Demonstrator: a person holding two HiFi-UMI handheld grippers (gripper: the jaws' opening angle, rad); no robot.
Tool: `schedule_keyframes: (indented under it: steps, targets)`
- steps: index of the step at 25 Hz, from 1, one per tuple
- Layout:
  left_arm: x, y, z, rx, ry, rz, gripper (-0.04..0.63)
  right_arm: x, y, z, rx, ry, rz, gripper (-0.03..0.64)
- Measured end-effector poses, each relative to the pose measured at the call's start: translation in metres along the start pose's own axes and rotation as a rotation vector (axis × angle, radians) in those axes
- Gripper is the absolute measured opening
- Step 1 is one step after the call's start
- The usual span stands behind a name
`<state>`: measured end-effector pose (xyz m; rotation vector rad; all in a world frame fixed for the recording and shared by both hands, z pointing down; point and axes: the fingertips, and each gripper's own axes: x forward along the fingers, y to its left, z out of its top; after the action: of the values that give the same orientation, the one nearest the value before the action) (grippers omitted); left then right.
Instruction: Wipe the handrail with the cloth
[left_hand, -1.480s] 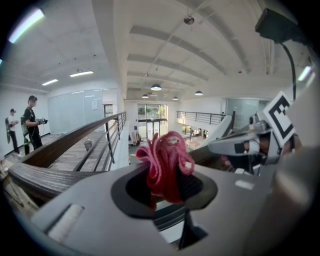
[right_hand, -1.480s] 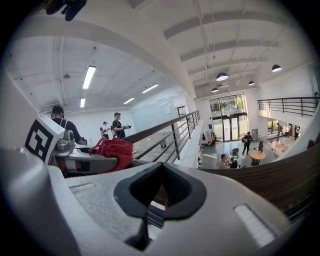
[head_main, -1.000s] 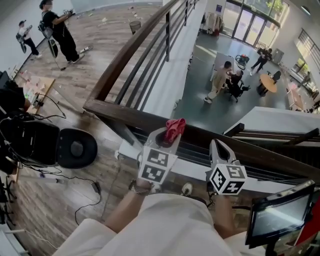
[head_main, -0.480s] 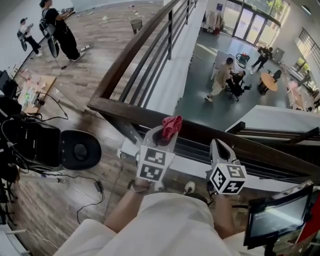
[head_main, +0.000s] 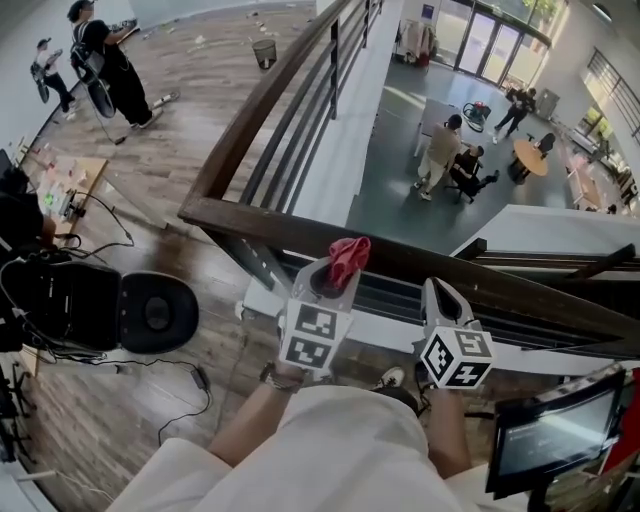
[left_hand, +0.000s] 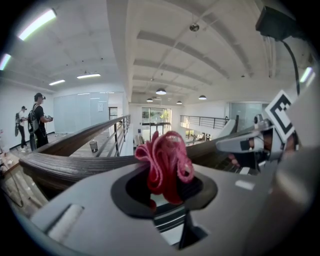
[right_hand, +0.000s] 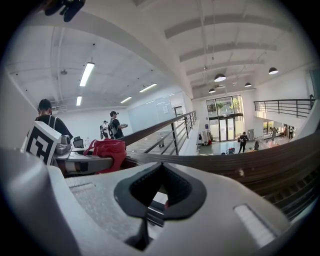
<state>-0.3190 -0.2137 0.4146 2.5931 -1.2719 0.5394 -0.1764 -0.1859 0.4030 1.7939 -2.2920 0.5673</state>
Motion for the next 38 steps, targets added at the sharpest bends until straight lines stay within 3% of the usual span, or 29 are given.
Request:
schedule_keyframes:
  steps: [7, 17, 28, 38]
  targets:
    - [-0.004, 0.001, -0.001, 0.056, -0.07, 0.027, 0.12, 0.0, 0.007, 0.001, -0.012, -0.002, 0.008, 0.002]
    - [-0.007, 0.005, -0.004, 0.054, -0.162, 0.077, 0.12, -0.001, -0.011, 0.006, -0.009, -0.011, 0.004, 0.003]
    - [-0.004, -0.007, -0.019, 0.041, -0.203, 0.136, 0.12, -0.007, -0.024, 0.004, -0.018, -0.003, 0.03, 0.003]
    - [0.003, -0.02, -0.021, 0.024, -0.222, 0.139, 0.12, -0.008, -0.025, -0.002, -0.031, 0.009, 0.068, 0.002]
